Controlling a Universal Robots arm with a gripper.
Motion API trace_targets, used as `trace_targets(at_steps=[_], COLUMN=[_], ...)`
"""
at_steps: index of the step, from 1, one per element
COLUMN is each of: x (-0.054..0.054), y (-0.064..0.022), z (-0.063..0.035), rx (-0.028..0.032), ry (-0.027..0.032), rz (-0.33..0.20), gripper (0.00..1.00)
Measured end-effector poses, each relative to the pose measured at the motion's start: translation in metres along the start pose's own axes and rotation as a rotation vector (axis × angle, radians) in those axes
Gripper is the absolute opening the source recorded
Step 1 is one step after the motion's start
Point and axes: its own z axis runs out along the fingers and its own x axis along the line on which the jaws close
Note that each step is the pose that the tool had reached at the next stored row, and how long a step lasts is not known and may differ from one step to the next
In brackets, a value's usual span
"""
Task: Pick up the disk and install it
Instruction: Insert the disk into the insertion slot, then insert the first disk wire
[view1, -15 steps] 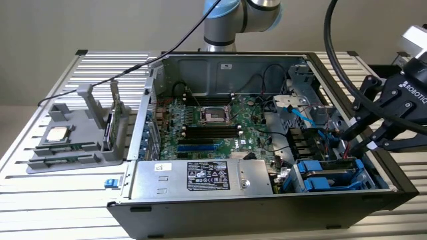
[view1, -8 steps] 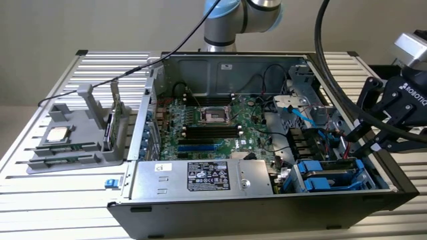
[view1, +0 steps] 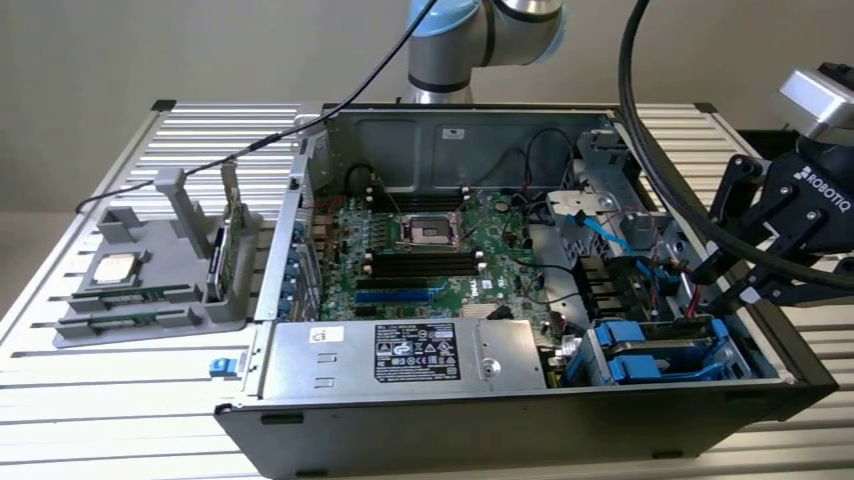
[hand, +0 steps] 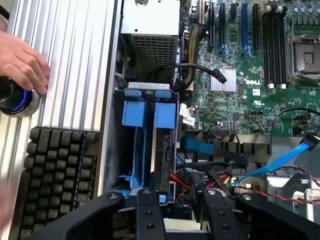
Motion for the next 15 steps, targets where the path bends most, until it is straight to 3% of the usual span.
trace_targets(at_steps=[15], x=[-0.0002], y=[0.0012], z=[-0.001], rx=[0.0], ry=[0.0], rz=[0.001], gripper=[0.37])
